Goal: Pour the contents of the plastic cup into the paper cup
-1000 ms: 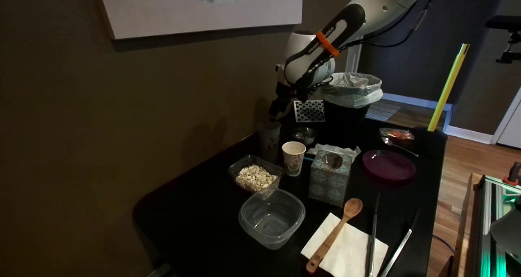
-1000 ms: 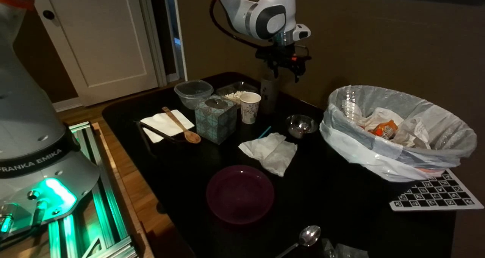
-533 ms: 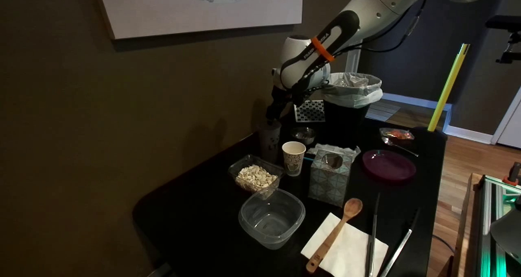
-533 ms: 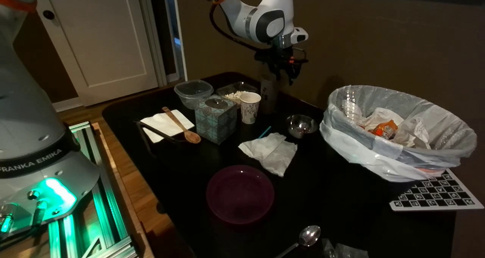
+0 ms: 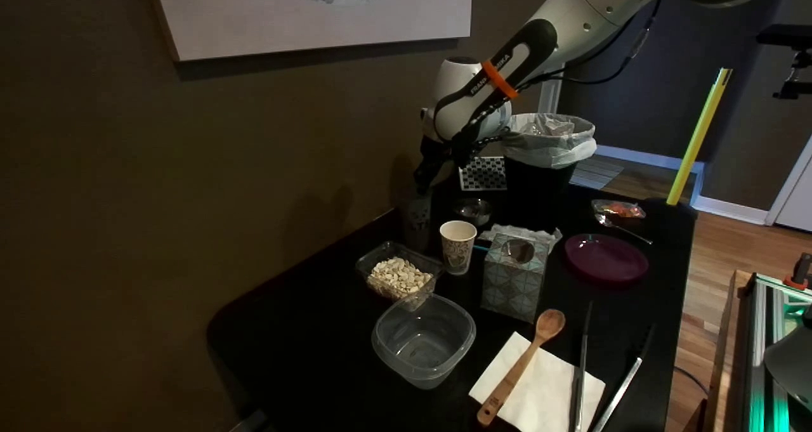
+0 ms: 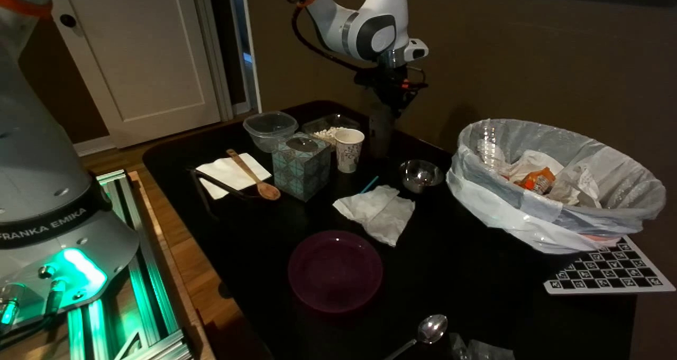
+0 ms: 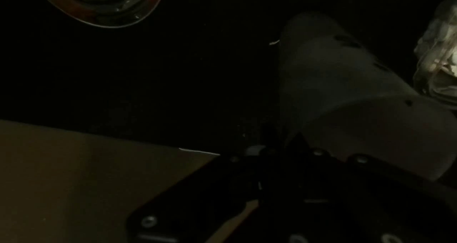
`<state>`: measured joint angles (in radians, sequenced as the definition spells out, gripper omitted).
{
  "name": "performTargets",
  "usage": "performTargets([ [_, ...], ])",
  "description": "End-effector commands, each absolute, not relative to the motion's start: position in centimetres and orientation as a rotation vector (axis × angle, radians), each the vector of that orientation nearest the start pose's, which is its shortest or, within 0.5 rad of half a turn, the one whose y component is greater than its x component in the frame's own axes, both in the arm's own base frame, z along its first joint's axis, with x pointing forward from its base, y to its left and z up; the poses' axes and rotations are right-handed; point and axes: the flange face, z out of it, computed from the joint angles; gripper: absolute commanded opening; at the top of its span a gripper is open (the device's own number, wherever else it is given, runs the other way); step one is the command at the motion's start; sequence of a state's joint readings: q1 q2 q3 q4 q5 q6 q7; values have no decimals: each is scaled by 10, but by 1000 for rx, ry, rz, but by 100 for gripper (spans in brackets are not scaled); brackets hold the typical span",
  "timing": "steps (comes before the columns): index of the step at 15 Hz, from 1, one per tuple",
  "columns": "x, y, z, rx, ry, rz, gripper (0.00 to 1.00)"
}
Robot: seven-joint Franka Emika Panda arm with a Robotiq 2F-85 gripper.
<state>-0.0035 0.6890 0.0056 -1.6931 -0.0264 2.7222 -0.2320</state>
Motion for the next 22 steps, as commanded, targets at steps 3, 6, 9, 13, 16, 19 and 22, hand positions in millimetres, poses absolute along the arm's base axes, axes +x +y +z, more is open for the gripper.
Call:
performTargets([
  [3, 714, 3, 228, -3141, -381, -516, 1],
  [6, 714, 0, 232, -3131, -393, -523, 2],
  [9, 713, -4, 248, -3128, -393, -548, 2],
  [13, 711, -11, 264, -3122, -390, -581, 2],
  [16, 707, -22, 255, -3124, -301, -565, 2],
  [19, 703, -32, 247, -3115, -246, -534, 2],
  [22, 700, -43, 243, -3120, -227, -513, 2],
])
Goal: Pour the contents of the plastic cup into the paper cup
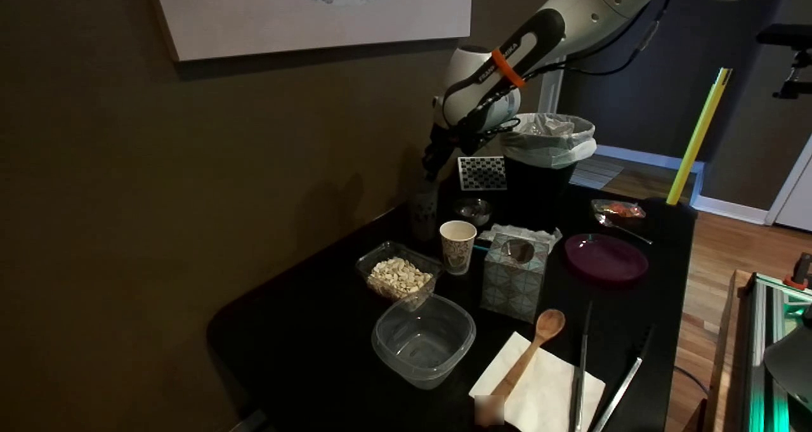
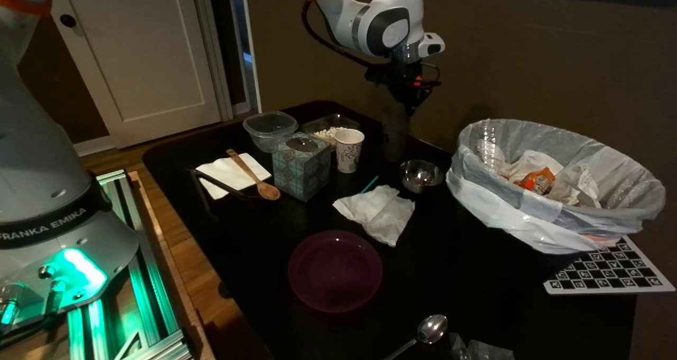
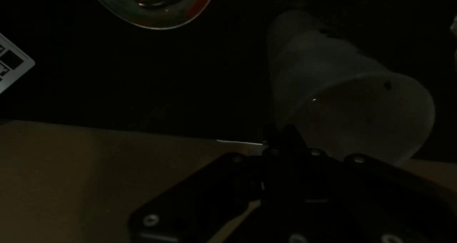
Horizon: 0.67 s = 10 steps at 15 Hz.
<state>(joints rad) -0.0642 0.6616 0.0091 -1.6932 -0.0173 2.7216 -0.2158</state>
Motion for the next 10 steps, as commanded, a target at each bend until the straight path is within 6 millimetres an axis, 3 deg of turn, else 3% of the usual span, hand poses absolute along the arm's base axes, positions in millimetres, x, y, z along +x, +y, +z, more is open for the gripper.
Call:
performTargets([
  [1, 699, -46, 242, -3122, -220, -509, 16],
  [2, 699, -48, 241, -3124, -214, -508, 34],
  [10, 697, -47, 224, -3109, -167, -499, 93],
])
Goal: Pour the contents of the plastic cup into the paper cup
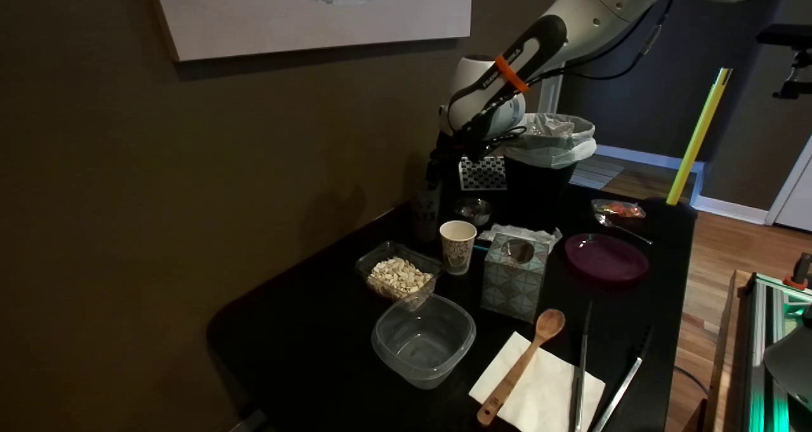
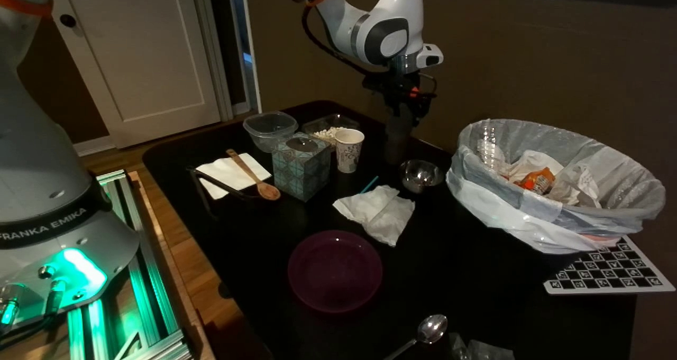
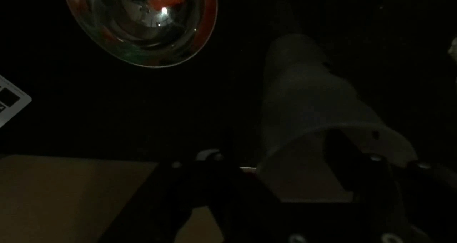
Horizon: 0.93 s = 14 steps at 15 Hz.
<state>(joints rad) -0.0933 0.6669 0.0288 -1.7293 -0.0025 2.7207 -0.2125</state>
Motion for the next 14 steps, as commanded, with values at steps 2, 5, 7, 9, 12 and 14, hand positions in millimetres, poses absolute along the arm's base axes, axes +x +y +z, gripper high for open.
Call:
performTargets([
  [2, 699, -51, 220, -3115, -109, -508, 100],
  [5, 701, -60, 217, -3117, -12, -524, 88],
  [7, 702, -65, 216, -3118, 37, -532, 68],
  [9, 705, -67, 215, -3109, 85, -539, 50],
  [12, 710, -65, 212, -3094, 132, -550, 80],
  [14, 713, -62, 210, -3089, 148, -556, 85],
])
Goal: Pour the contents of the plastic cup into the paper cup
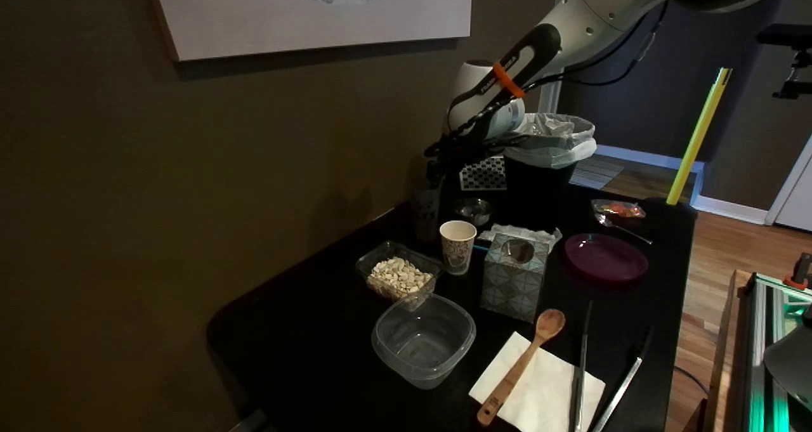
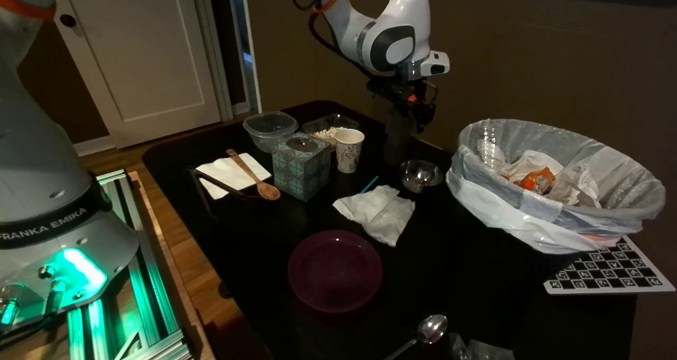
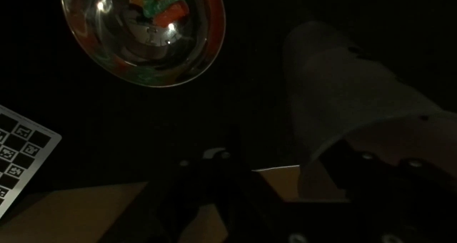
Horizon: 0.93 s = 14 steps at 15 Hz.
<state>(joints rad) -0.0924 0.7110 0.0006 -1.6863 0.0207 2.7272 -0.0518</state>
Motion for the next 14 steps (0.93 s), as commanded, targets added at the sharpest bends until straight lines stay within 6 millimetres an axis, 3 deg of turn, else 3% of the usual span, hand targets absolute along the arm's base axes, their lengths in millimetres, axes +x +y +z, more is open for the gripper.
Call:
performTargets([
  [1, 714, -60, 210, -3086, 154, -560, 92],
  [2, 715, -59, 209, -3084, 159, -562, 95],
  [4, 718, -56, 208, -3078, 168, -570, 61],
  [6, 721, -55, 209, -3074, 175, -579, 55],
  [12, 726, -52, 207, -3065, 199, -591, 6],
  [14, 726, -52, 206, -3063, 207, -588, 0],
])
